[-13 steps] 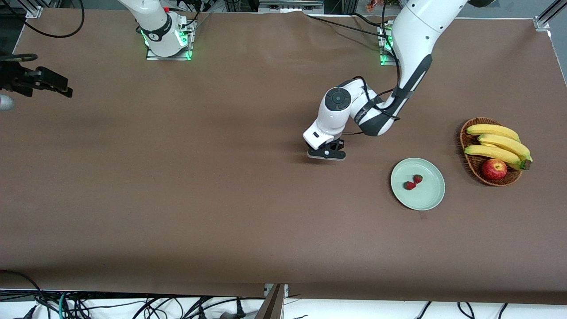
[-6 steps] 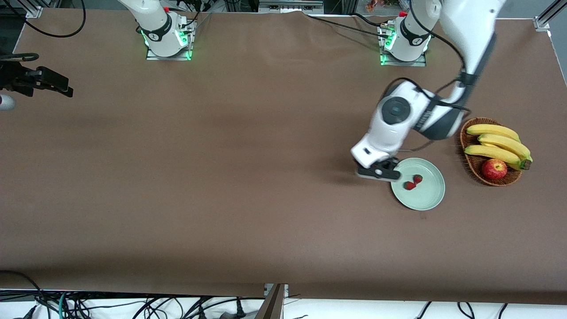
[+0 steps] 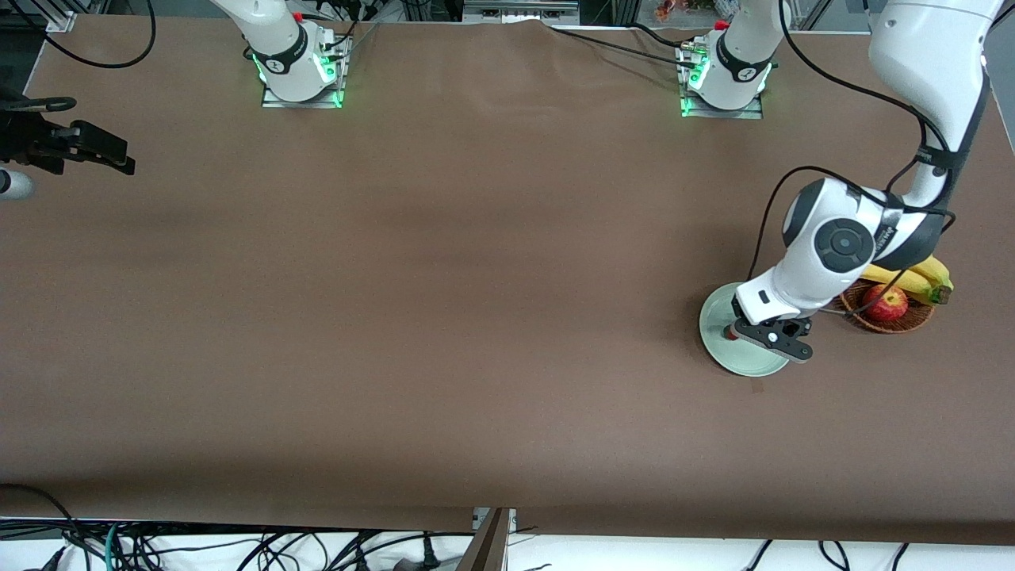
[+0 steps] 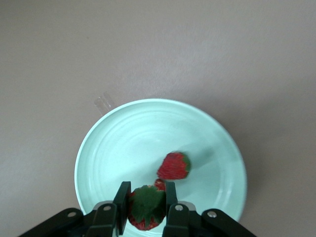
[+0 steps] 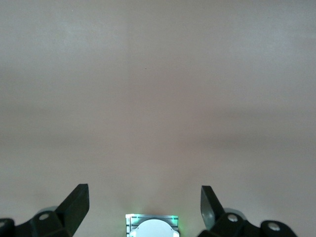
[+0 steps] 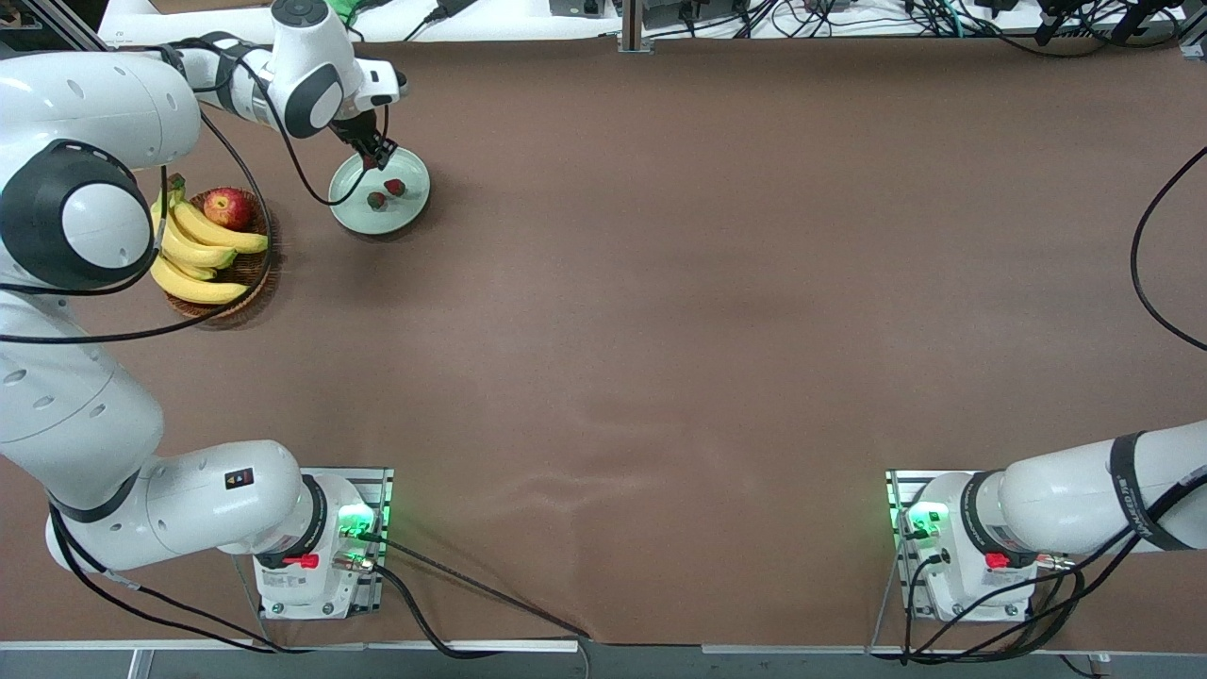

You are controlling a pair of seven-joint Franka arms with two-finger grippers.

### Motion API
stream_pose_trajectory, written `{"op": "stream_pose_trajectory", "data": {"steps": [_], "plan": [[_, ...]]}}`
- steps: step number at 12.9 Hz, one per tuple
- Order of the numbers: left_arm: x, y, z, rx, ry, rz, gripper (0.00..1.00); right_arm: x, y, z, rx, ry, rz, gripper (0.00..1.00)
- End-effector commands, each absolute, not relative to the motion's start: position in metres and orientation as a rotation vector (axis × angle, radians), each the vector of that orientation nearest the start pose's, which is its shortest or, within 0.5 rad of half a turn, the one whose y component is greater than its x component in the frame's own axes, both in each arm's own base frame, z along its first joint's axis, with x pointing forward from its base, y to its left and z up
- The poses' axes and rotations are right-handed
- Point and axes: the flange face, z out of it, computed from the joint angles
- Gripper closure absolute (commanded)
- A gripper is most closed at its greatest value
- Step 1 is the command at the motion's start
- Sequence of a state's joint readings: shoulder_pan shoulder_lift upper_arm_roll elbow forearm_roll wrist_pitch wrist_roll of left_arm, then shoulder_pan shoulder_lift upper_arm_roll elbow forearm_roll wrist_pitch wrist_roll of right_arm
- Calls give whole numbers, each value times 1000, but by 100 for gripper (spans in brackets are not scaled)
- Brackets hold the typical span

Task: Collect all strawberries into plate
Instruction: 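Lower the third strawberry onto the green plate and open the left gripper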

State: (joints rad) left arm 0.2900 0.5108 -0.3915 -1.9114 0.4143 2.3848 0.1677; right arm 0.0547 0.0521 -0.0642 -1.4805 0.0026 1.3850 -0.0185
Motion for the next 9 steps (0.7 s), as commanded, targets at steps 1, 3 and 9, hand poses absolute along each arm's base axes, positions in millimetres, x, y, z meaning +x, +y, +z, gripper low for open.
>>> {"op": "stream_pose_trajectory", "data": {"steps": [1, 3, 9], "plan": [[640, -28, 217, -2936, 941, -58, 62, 548, -1, 623, -3128, -22, 231, 0], [645, -25, 227, -2933, 928, -85, 0, 549, -2, 622, -3128, -20, 230, 0], [658, -22, 367, -3057, 701, 78, 0, 550, -1, 622, -3129, -20, 226, 0]]}}
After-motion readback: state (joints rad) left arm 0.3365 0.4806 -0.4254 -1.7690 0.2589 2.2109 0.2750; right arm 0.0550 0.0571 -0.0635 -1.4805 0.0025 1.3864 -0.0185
